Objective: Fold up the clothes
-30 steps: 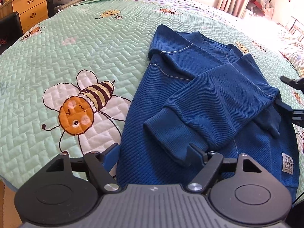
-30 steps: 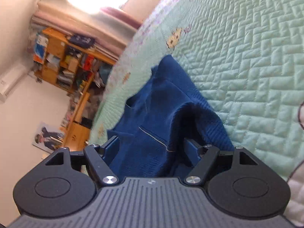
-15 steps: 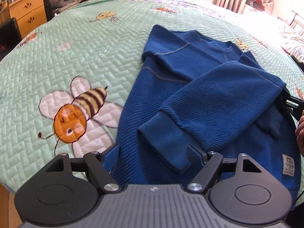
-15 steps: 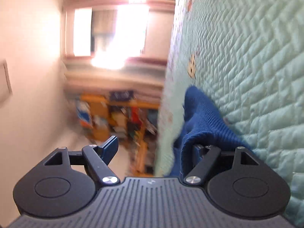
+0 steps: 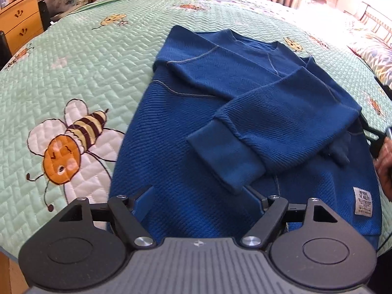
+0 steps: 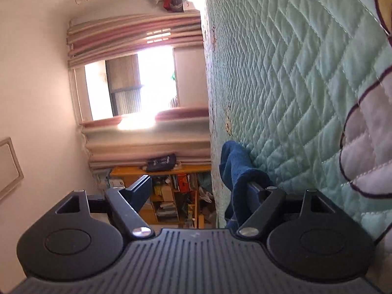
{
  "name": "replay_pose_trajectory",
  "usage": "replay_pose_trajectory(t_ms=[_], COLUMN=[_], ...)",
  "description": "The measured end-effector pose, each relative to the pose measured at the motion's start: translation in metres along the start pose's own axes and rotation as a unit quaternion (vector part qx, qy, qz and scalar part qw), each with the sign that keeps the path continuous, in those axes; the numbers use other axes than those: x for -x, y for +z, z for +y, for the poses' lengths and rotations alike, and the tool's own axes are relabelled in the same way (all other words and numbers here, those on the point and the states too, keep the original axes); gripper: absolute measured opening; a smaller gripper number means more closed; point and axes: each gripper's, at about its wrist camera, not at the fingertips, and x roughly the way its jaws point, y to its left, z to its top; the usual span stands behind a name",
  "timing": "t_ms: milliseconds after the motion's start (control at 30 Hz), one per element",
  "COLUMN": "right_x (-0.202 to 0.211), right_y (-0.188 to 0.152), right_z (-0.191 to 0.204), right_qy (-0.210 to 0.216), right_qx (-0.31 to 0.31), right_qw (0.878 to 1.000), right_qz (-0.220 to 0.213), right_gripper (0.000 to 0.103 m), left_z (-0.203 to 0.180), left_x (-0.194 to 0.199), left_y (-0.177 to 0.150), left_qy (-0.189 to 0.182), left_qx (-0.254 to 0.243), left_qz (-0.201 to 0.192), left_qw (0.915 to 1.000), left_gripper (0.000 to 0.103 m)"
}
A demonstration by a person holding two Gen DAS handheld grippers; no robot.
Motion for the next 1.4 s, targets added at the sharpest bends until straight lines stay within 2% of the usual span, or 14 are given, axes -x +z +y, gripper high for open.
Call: replay_pose_trajectory(t_ms=[233, 333, 400, 467, 500, 567, 633, 700, 800, 900, 1033, 1200, 1267, 1400], right_x=[0.039, 0.04, 0.025, -0.004, -0.023, -0.069, -0.123, -0.171, -0.248, -0.301, -0.334, -0.335, -0.336, -0.324], right_y=[-0.004, -0.016, -0.035, -0.059, -0.066, -0.075, -0.088, -0.121, -0.156, -0.17, -0.175, -0.139, -0.105, -0.059], right_z=[0.039, 0.086, 0.121, 0.149, 0.159, 0.172, 0.178, 0.174, 0.156, 0.121, 0.079, 0.046, 0.056, 0.079], right_qy=[-0.068, -0.127, -0.145, -0.183, -0.204, -0.244, -0.296, -0.32, -0.369, -0.427, -0.478, -0.564, -0.601, -0.6], right_qx=[0.094, 0.276, 0.417, 0.549, 0.589, 0.622, 0.664, 0.742, 0.788, 0.773, 0.737, 0.693, 0.697, 0.658], right_qw=[0.992, 0.948, 0.888, 0.799, 0.761, 0.712, 0.644, 0.53, 0.384, 0.302, 0.246, 0.127, 0.118, 0.283], right_qz=[0.048, 0.094, 0.13, 0.163, 0.18, 0.215, 0.238, 0.258, 0.31, 0.359, 0.41, 0.43, 0.373, 0.357], right_gripper=[0.08, 0.082, 0.082, 0.082, 0.082, 0.083, 0.083, 0.083, 0.085, 0.086, 0.087, 0.089, 0.1, 0.101], left_z=[0.008, 0.007, 0.007, 0.01, 0.011, 0.012, 0.011, 0.011, 0.015, 0.023, 0.032, 0.038, 0.038, 0.038], left_x=[0.002, 0.007, 0.008, 0.007, 0.006, 0.003, -0.002, -0.006, -0.013, -0.02, -0.034, -0.038, -0.04, -0.042], left_y=[0.001, 0.001, 0.004, 0.005, 0.006, 0.005, 0.004, 0.002, -0.001, -0.002, 0.0, -0.002, -0.001, -0.002], left_qy=[-0.023, -0.025, -0.023, -0.029, -0.034, -0.039, -0.049, -0.055, -0.061, -0.074, -0.088, -0.108, -0.11, -0.111], left_qx=[0.008, -0.004, -0.001, 0.01, 0.016, 0.029, 0.029, 0.024, 0.022, 0.032, 0.039, 0.036, 0.033, 0.03], left_qz=[-0.033, -0.072, -0.101, -0.127, -0.139, -0.158, -0.173, -0.186, -0.201, -0.209, -0.194, -0.192, -0.191, -0.188], left_qw=[0.9991, 0.9971, 0.9946, 0.9914, 0.9896, 0.9863, 0.9833, 0.9807, 0.9773, 0.9747, 0.9762, 0.9748, 0.9749, 0.9755], left_gripper=[0.082, 0.083, 0.084, 0.087, 0.089, 0.093, 0.093, 0.093, 0.096, 0.097, 0.097, 0.1, 0.101, 0.101])
